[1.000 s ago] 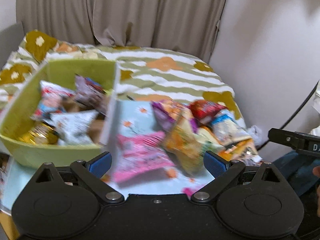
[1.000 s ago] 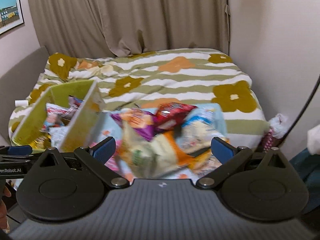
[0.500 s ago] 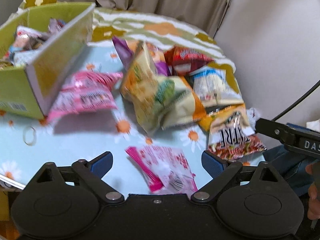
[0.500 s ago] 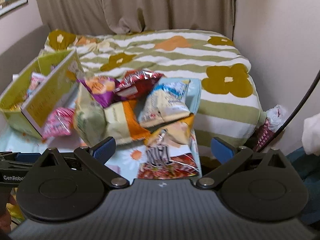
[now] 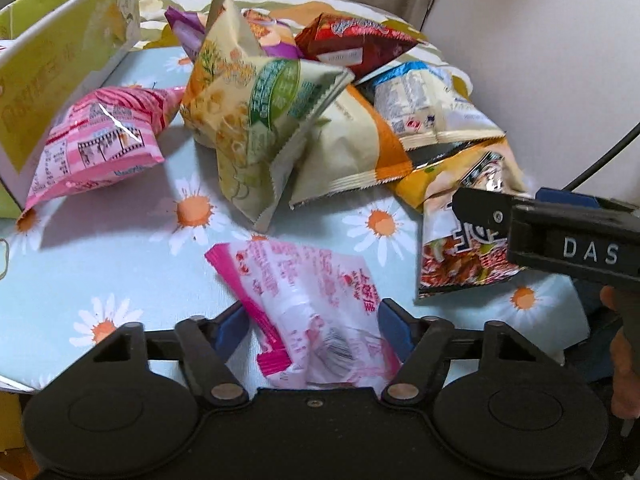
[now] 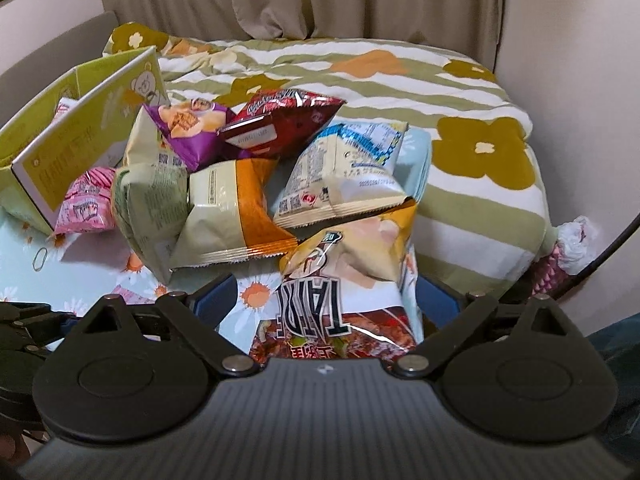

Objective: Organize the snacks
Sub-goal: 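Grasp the pink-white bag with left tool while right tool grasps the TARO bag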

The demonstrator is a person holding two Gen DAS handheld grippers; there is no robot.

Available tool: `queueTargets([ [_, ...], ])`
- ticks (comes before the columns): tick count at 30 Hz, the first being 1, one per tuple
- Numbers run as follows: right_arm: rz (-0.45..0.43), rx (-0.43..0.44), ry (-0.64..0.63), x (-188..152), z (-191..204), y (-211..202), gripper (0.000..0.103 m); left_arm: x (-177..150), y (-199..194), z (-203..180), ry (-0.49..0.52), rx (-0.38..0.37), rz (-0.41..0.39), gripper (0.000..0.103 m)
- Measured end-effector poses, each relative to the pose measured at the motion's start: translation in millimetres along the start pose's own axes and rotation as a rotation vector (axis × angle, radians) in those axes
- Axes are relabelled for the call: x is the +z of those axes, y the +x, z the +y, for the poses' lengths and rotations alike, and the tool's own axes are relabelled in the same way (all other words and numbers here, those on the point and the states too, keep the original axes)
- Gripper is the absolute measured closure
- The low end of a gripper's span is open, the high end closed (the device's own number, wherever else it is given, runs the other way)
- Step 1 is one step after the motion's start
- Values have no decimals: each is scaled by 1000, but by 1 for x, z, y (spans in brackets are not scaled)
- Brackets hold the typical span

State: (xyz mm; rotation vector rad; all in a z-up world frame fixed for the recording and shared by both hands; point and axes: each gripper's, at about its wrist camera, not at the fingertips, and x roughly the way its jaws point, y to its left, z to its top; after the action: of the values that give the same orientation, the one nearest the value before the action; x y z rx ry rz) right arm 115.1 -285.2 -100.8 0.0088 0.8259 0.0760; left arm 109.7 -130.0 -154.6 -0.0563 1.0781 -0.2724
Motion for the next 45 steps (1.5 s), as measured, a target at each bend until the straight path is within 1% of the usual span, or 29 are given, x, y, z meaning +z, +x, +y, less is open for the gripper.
queueTargets([
  [2,6,3,-5,0,1,4,0,-2,3,-2,14,2,-12,37],
  [4,11,5,-11,0,2,8,0,-3,3,-5,41,5,-19,46],
  [10,10,-13,-33,2,8,17,0,0,-1,-5,40,-20,-30,54],
  [17,25,-26,-53,4,7,30,0,-2,-11,4,20,-20,-43,56],
  [23,46,-21,-63,1,8,40,5,-2,-15,10,7,-14,-54,57],
  [26,57,-26,-82,-3,10,42,15,-3,-16,12,-1,-18,-55,59],
  [27,61,-26,-87,-4,10,42,23,-3,-16,13,-3,-20,-55,59],
  [31,65,-14,-64,-5,8,36,29,-4,-22,15,-2,-24,-66,61],
  [32,60,-15,-60,-6,8,34,35,-2,-23,14,0,-24,-69,62],
  [33,53,-19,-58,-6,8,31,37,-3,-26,15,2,-25,-72,62],
  [38,63,-21,-25,-6,6,20,38,-1,-39,14,5,-31,-91,62],
  [41,68,-15,20,-7,1,12,38,-2,-49,14,7,-34,-109,62],
  [45,50,-14,41,-6,-2,-3,38,0,-66,14,5,-37,-140,62],
])
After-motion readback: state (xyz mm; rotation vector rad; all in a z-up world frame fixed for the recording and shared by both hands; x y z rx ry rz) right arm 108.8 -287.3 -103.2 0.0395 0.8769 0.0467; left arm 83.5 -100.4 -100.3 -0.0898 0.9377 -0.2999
